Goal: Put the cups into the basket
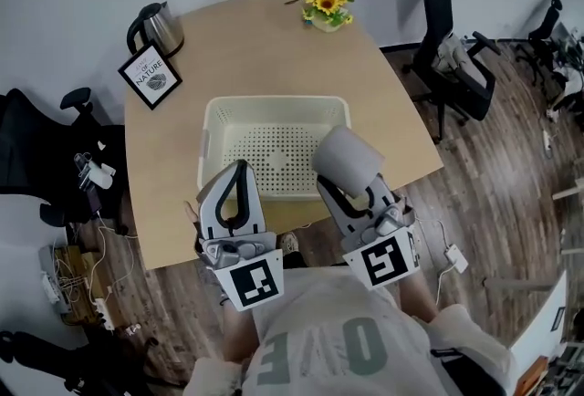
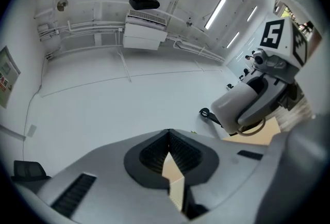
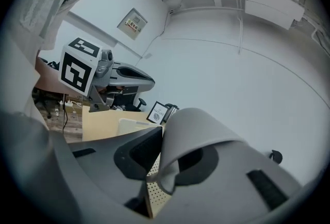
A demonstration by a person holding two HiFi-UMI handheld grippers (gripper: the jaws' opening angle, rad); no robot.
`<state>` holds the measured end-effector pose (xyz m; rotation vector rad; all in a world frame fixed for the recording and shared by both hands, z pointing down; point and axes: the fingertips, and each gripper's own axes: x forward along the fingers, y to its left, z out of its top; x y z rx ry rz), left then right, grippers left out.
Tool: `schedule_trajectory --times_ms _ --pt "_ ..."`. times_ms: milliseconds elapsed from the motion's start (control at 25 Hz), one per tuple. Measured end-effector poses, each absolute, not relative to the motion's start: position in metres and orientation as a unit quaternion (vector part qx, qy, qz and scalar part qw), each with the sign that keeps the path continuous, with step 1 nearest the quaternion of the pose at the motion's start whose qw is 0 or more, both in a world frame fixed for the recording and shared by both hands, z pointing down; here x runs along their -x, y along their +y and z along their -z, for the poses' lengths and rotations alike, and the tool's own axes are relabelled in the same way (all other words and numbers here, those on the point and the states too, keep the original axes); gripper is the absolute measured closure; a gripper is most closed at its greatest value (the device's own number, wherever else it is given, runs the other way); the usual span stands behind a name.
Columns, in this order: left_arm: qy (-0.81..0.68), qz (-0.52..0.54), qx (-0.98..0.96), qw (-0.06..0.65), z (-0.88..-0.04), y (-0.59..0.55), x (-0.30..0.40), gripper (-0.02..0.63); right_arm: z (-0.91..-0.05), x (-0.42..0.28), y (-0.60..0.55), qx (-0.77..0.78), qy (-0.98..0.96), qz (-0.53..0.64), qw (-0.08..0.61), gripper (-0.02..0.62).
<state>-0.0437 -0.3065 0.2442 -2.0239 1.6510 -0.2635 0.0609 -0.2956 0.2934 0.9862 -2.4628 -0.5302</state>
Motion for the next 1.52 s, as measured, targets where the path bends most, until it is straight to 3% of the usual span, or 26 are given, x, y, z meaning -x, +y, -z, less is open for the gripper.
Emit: schedule_trajectory --times_ms 840,1280,1520 --pt "0.638 0.129 0.733 0.199 -0.264 -0.422 0.092 0.598 -0.314 0.000 -0.409 -0.267 -0.916 0.164 0.251 0.535" --pt "0.666 0.126 0.724 0.128 -0.304 -0.437 0.115 0.598 -0.386 0.012 -0.419 -0.149 -0.892 0.193 0.382 0.537" --pt "0.691 0.154 0.697 0.113 -0.318 -0.431 0.143 0.598 -0.442 0.017 -0.419 -0.041 -0.842 0.268 0.466 0.537"
